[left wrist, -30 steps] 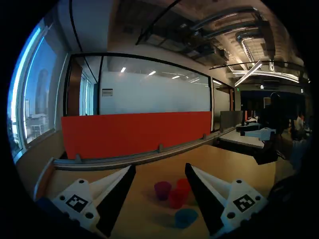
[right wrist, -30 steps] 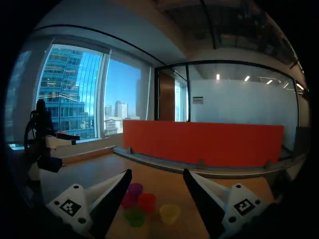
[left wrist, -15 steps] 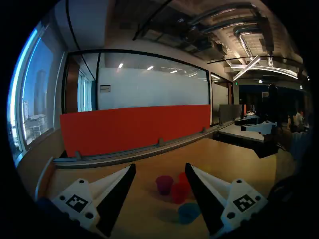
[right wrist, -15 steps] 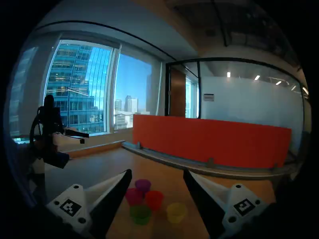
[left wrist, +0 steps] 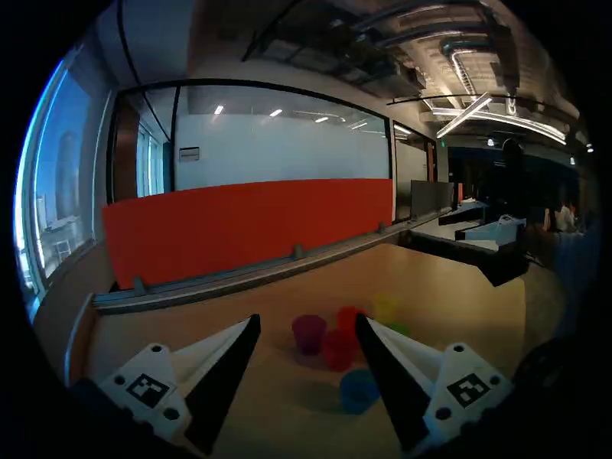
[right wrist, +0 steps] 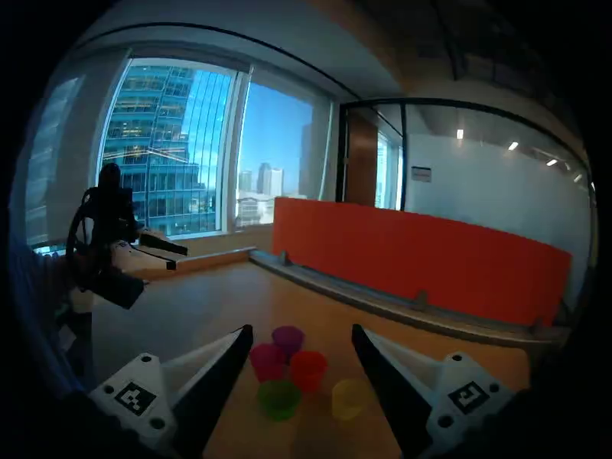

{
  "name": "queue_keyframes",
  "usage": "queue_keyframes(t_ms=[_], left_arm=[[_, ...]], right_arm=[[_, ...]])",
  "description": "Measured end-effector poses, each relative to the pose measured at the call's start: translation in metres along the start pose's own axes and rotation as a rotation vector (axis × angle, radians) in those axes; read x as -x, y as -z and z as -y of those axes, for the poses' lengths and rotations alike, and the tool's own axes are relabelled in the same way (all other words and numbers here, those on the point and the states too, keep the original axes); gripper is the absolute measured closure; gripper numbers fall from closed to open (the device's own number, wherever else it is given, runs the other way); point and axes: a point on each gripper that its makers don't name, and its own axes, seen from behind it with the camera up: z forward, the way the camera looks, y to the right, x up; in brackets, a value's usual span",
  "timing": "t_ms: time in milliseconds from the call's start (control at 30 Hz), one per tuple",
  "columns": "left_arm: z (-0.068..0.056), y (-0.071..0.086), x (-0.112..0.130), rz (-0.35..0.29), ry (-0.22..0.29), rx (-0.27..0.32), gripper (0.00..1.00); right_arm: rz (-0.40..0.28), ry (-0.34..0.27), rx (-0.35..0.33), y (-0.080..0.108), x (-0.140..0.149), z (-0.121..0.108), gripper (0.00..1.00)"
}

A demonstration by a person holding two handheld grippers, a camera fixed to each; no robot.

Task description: Pour water

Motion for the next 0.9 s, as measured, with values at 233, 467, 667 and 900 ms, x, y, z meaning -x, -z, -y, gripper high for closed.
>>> queue_keyframes(t_ms=[233,467,667,900], left_arm=[[-0.011,-0.005,0.030,0.054,0.006,0.035,0.08],[-0.022,-0.010,0.057,0.098,-0.005,0.073,0.08],[-0.036,-0.016,0.076,0.131,-0.016,0.107,0.08],[-0.046,-0.020,0.099,0.176,-0.030,0.140,0.08]], right_arm=[[0.056,0.003,-0.025,-0.009,0.025,0.004,0.00],[0.114,0.008,-0.044,-0.016,0.054,0.007,0.00],[0.165,0.017,-0.058,-0.020,0.078,0.008,0.00],[0.218,0.035,-0.078,-0.024,0.103,0.011,0.00]])
